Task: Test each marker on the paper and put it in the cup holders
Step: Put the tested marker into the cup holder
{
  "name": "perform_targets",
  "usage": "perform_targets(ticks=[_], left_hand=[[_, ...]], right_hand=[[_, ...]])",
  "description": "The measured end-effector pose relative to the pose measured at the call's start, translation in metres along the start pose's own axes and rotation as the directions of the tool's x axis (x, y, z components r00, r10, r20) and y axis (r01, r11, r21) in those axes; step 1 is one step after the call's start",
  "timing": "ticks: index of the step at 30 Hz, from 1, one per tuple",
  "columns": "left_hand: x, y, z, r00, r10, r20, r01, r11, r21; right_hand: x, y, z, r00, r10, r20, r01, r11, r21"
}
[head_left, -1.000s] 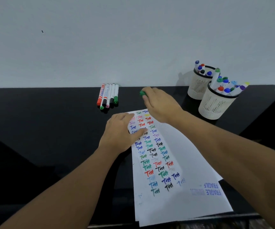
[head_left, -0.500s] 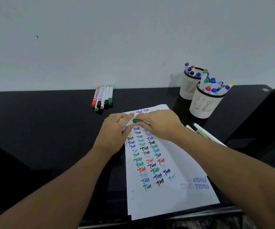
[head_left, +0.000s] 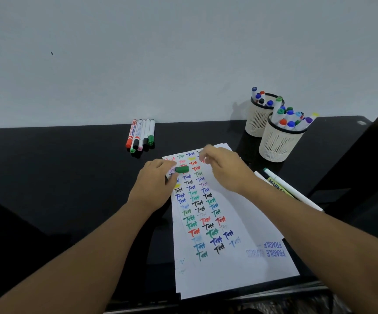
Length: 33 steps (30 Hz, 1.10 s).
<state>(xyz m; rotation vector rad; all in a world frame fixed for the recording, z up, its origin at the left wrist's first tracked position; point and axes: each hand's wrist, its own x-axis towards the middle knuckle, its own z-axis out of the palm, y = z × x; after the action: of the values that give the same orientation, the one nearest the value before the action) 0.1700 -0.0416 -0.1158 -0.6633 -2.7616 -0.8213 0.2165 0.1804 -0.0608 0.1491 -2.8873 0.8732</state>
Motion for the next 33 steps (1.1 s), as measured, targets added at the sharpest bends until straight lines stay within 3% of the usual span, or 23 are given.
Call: perform_targets(ticks=[2, 4, 7, 11, 15, 20, 26, 33], left_hand=[[0.001, 0.004, -0.007, 0.991, -0.040, 0.130, 0.046, 0.998, -0.042], [0.003, 0.009, -0.016, 0.956, -0.056, 0.287, 0.068, 0.997, -0.032], [0.000, 0.008, -0.022, 0.918, -0.014, 0.397, -0.029, 0.994, 0.101], [-0.013, 0.003, -0.013, 0.899, 0.044, 0.436, -0.165, 0.955, 0.245], [-0.014, 0.001, -0.011, 0.910, 0.056, 0.410, -0.175, 0.950, 0.258], [-0.014, 0.002, -0.012, 0.915, 0.060, 0.398, -0.159, 0.962, 0.220], [-0.015, 0.001, -0.011, 0.922, 0.062, 0.383, -0.153, 0.965, 0.213], [-0.014, 0.001, -0.010, 0.924, 0.056, 0.378, -0.141, 0.969, 0.202]], right_hand=[[-0.002, -0.001, 0.002, 0.989, 0.147, -0.027, -0.137, 0.965, 0.223], [-0.001, 0.001, 0.003, 0.957, 0.290, 0.002, -0.255, 0.841, 0.477], [-0.003, 0.007, 0.006, 0.944, 0.324, 0.065, -0.292, 0.725, 0.623], [-0.008, 0.013, 0.013, 0.957, 0.290, -0.006, -0.229, 0.766, 0.600], [-0.008, 0.014, 0.013, 0.950, 0.288, -0.117, -0.165, 0.785, 0.597], [-0.007, 0.019, 0.012, 0.926, 0.325, -0.191, -0.198, 0.851, 0.487], [-0.012, 0.026, 0.022, 0.883, 0.423, -0.203, -0.240, 0.780, 0.578], [-0.009, 0.029, 0.014, 0.921, 0.325, -0.216, -0.201, 0.869, 0.453]])
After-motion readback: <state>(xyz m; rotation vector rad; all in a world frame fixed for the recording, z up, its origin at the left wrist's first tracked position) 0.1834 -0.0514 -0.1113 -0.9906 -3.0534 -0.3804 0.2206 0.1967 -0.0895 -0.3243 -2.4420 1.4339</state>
